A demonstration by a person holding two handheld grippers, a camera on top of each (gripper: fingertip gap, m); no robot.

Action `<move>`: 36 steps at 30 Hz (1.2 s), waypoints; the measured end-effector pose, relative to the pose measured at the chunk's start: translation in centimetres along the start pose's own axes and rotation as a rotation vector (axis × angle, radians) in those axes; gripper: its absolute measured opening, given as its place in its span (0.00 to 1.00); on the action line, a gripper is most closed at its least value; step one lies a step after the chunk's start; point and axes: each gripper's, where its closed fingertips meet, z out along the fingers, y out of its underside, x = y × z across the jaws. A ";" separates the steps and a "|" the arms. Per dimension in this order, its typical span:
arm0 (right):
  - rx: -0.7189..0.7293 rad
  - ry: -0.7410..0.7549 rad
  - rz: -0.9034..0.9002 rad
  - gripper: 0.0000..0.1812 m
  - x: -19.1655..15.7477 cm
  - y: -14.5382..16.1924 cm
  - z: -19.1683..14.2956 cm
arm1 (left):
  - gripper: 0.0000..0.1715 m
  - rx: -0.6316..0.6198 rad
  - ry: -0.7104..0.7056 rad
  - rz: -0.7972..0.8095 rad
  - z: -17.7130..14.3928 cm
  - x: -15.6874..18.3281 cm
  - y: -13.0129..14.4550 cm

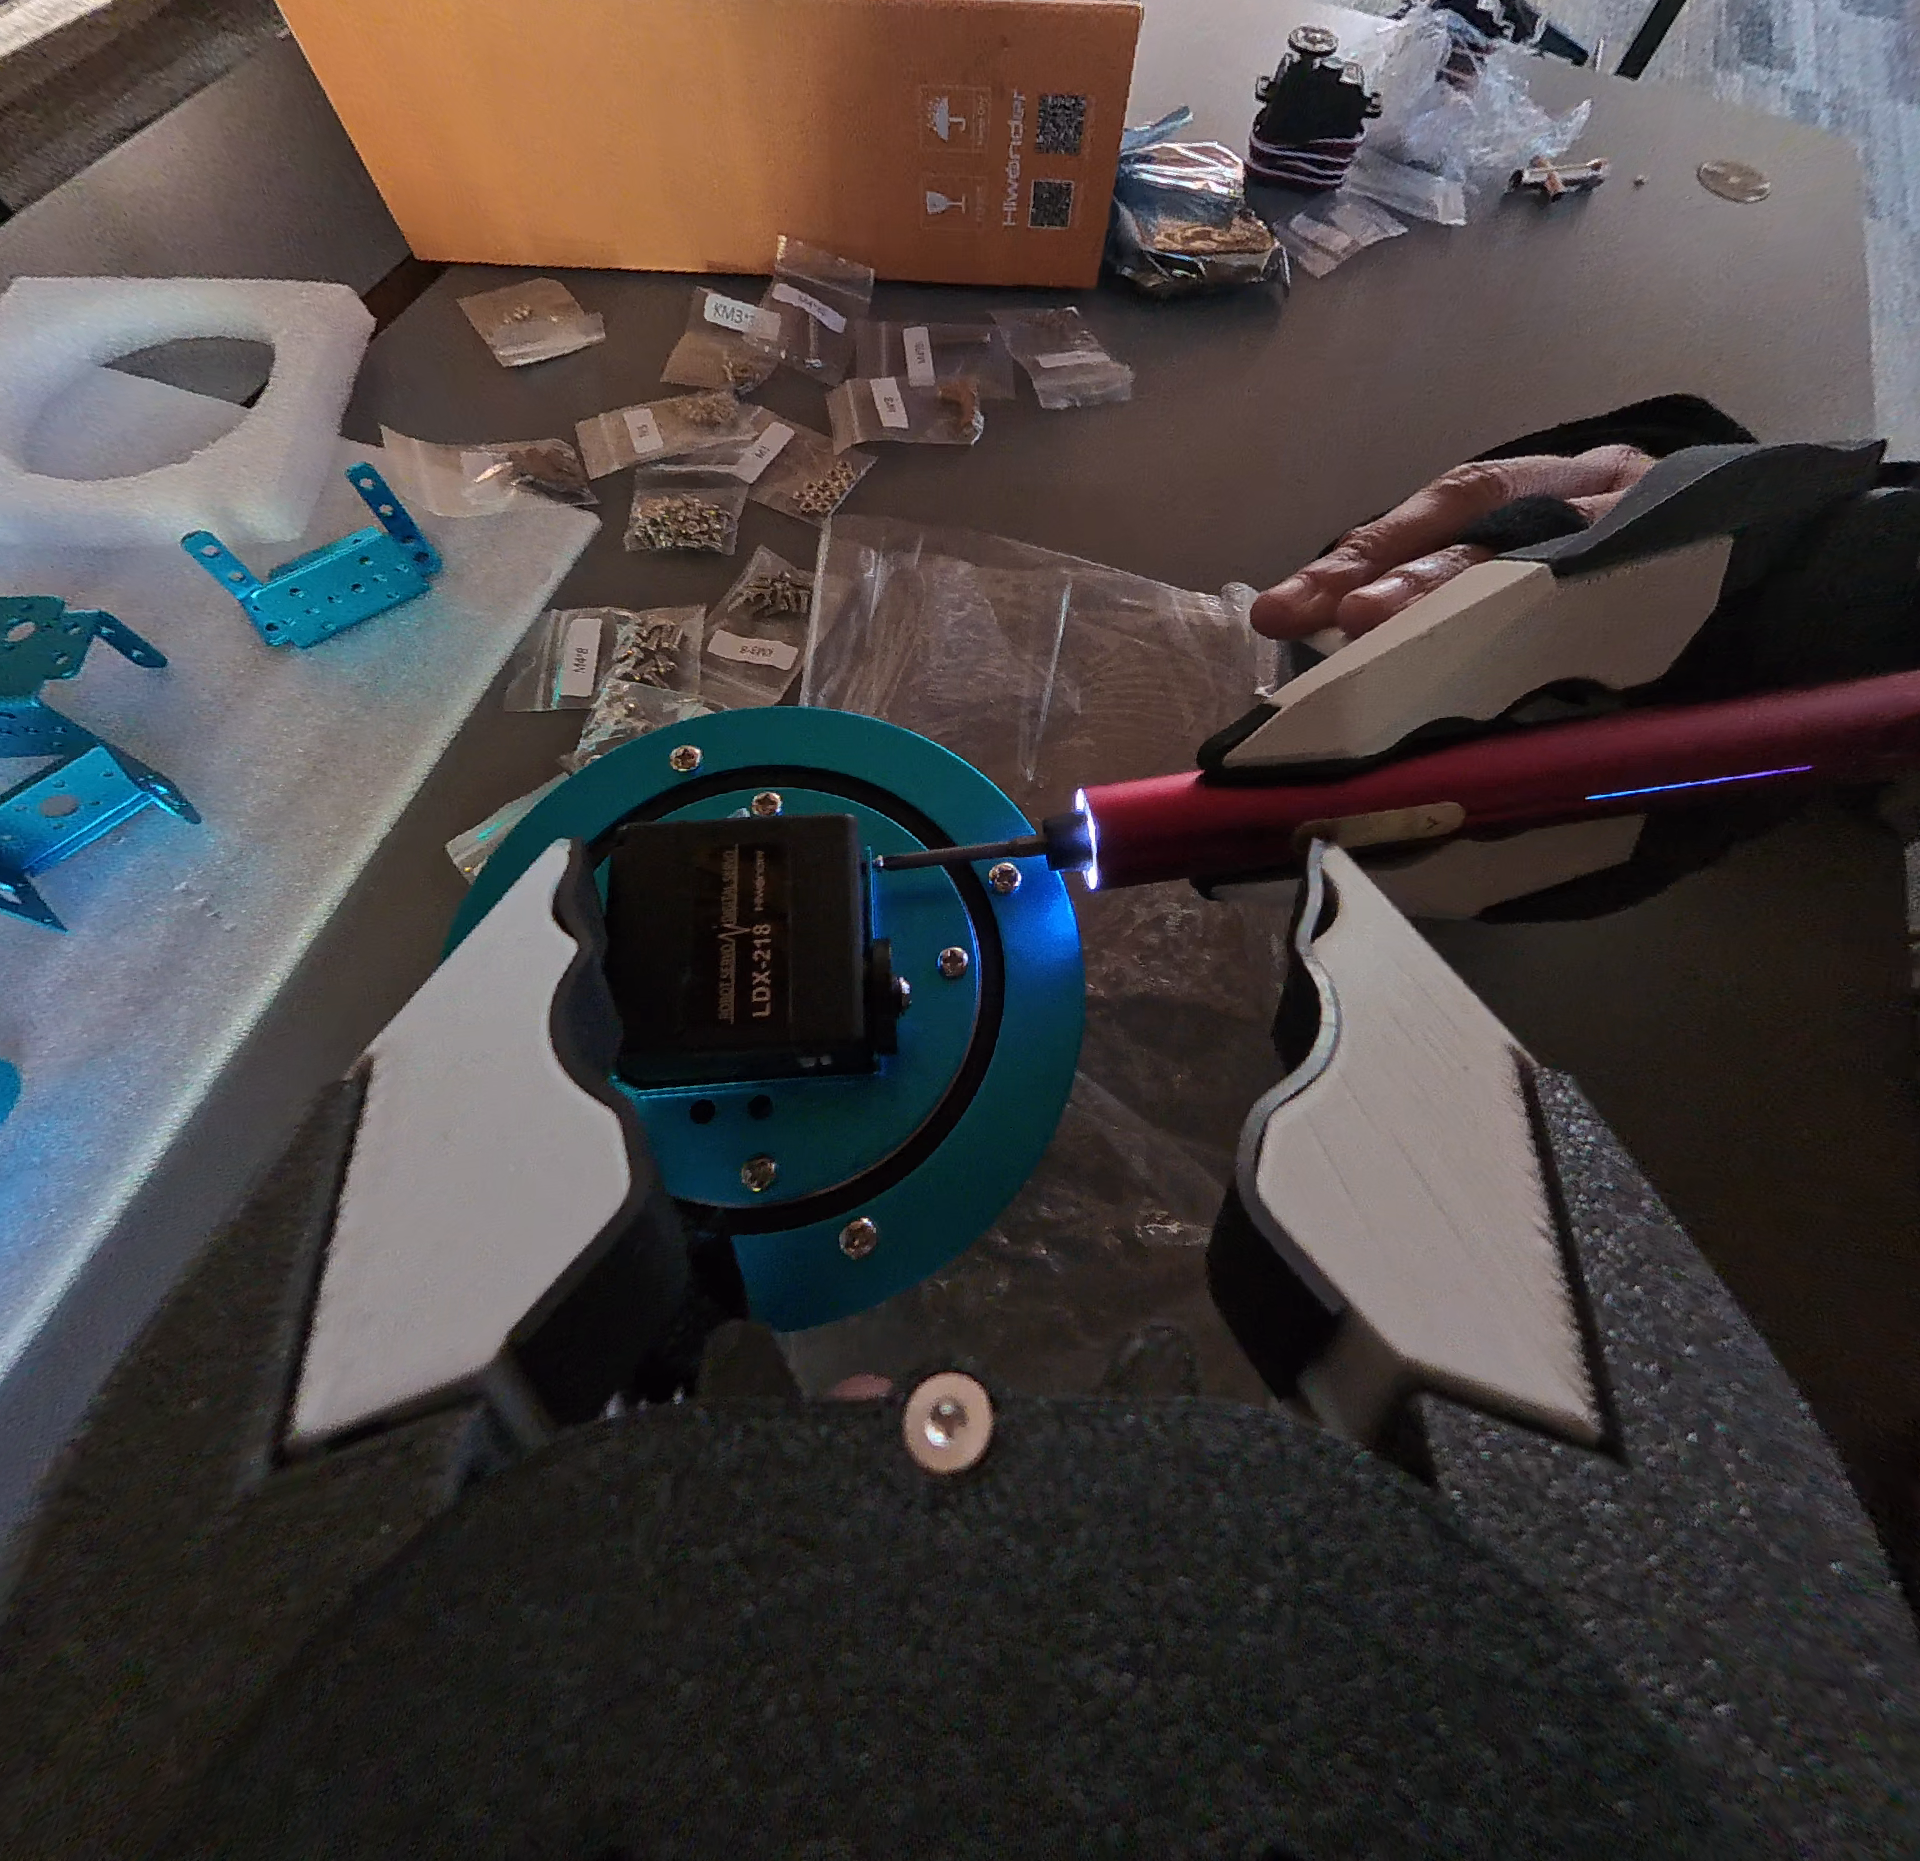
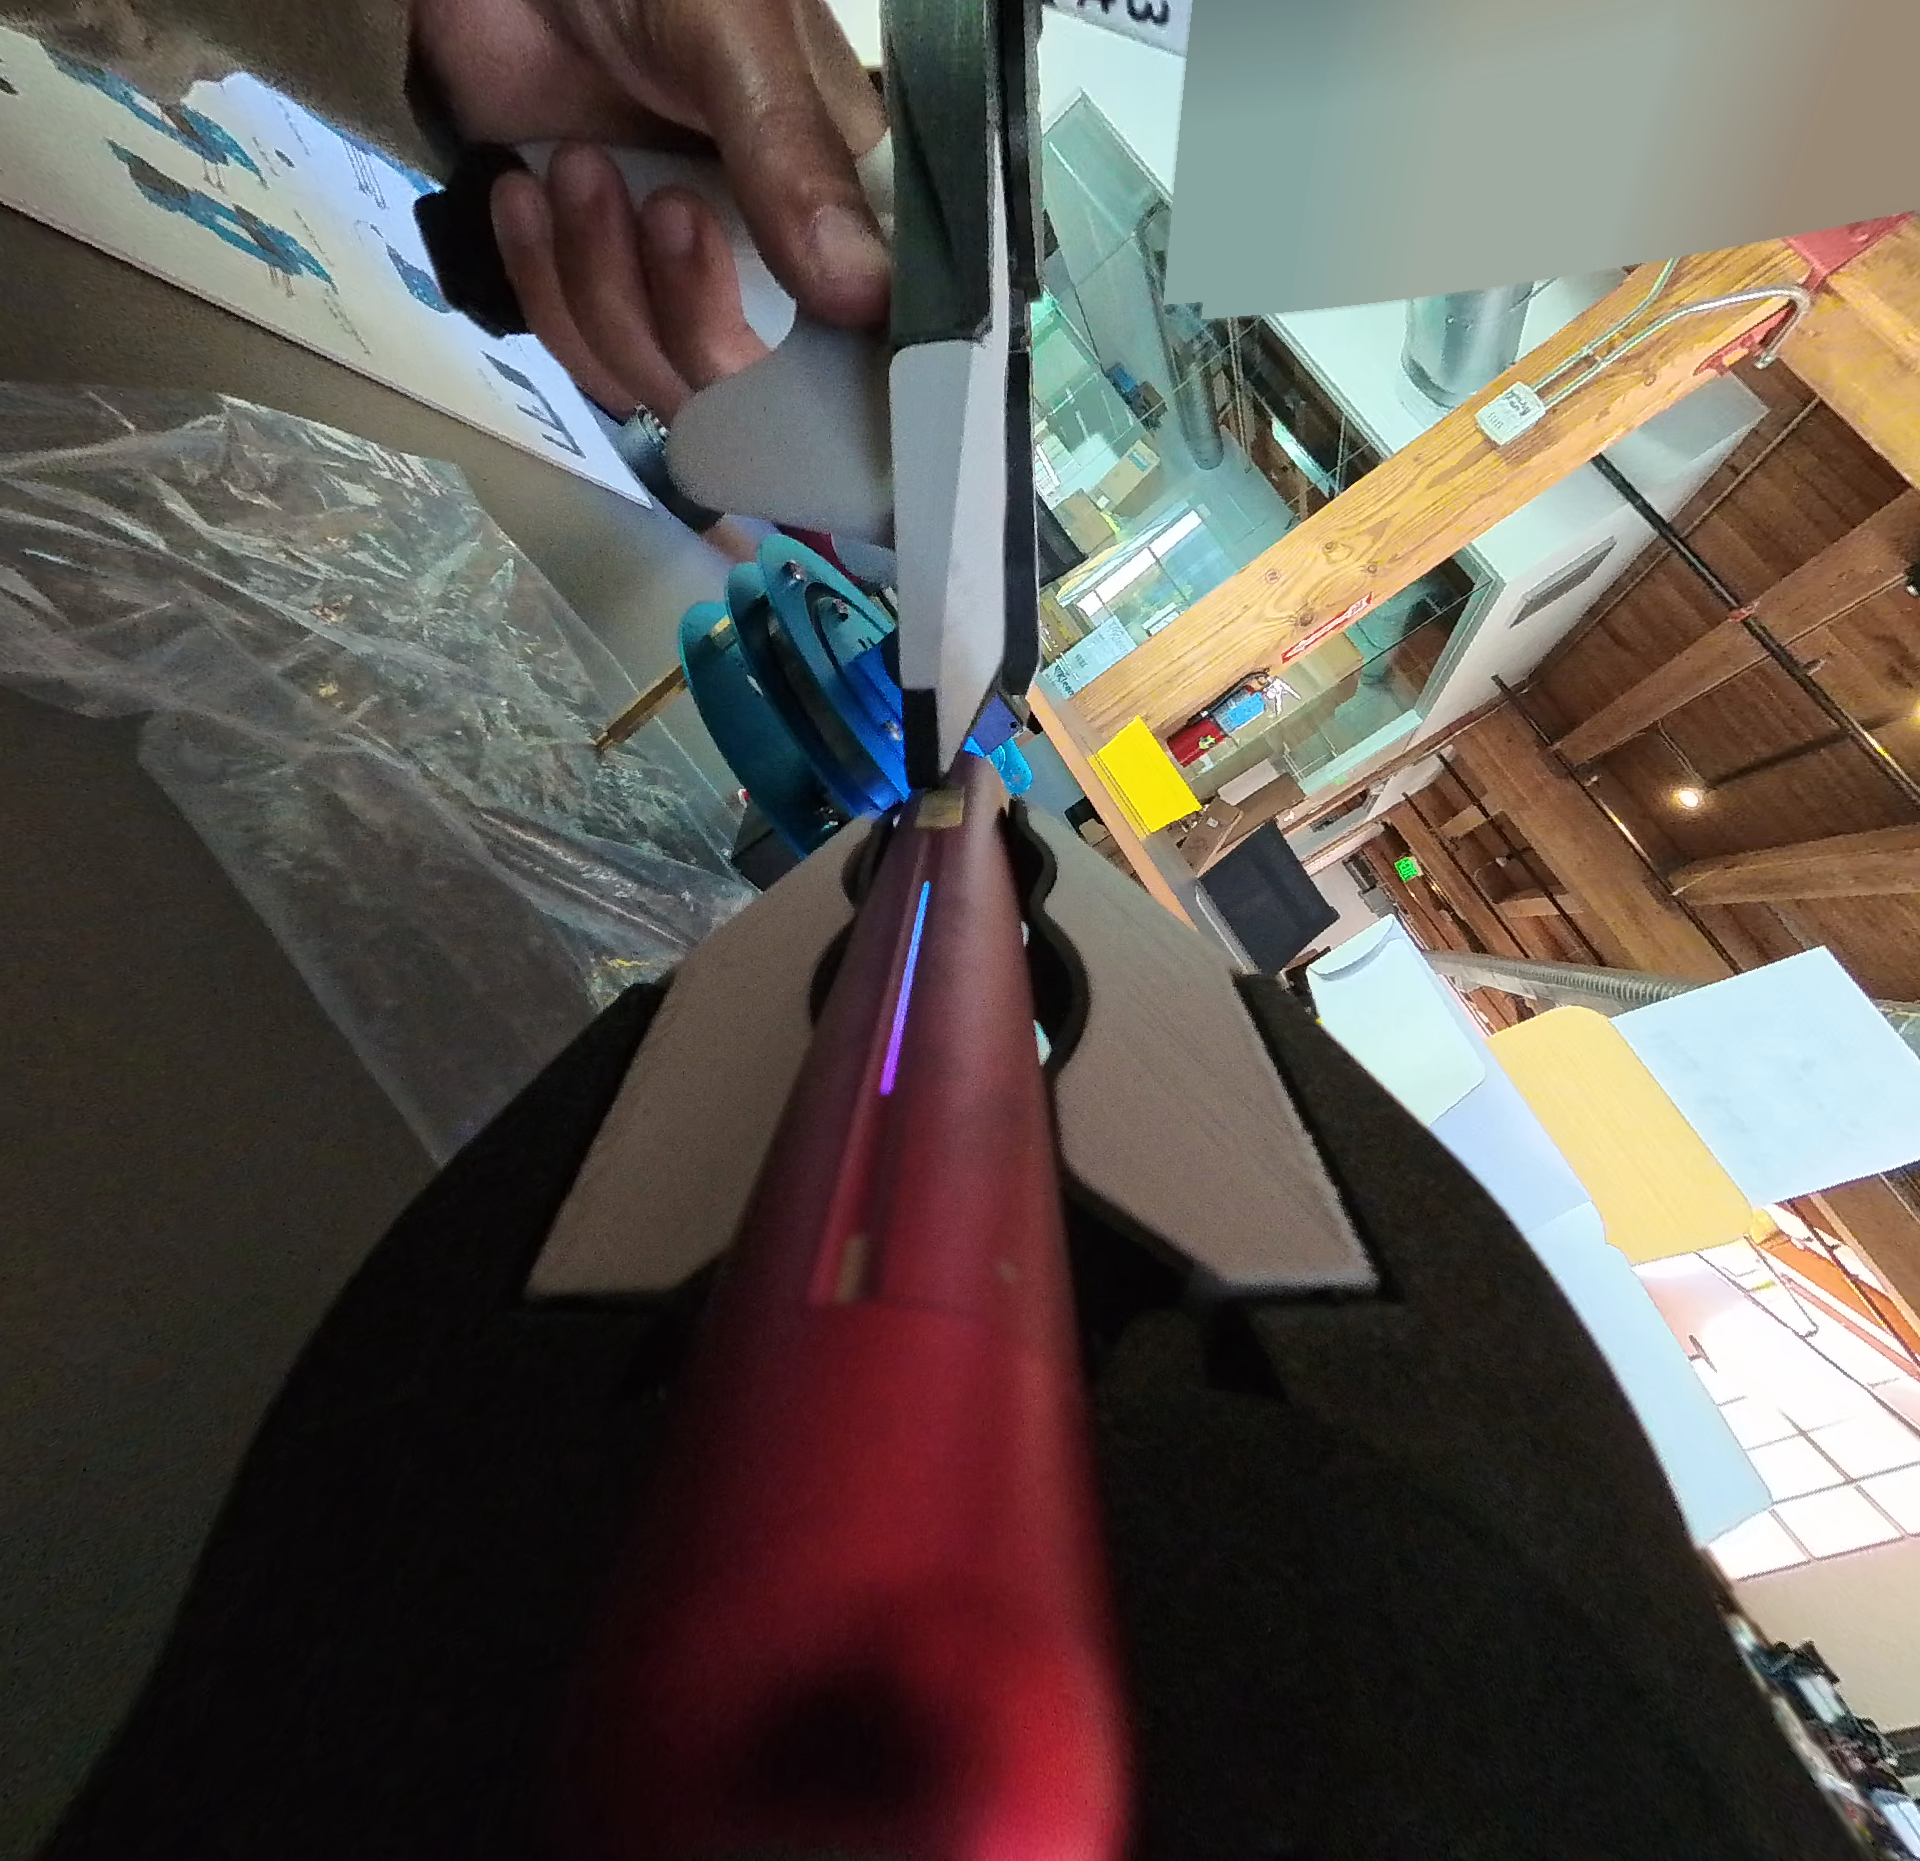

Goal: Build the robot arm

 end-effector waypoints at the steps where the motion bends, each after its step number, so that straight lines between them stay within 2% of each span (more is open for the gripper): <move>1: 0.000 0.000 0.001 0.11 0.0 0.0 0.0 | 0.75 0.002 -0.001 -0.002 0.0 0.0 0.0; 20: -0.017 0.019 -0.077 0.11 -0.4 0.0 -0.1 | 0.75 0.019 -0.009 0.013 0.0 0.1 0.1; 36: -0.006 0.017 -0.018 0.12 0.1 0.0 0.2 | 0.73 0.026 -0.005 0.022 0.0 0.0 0.0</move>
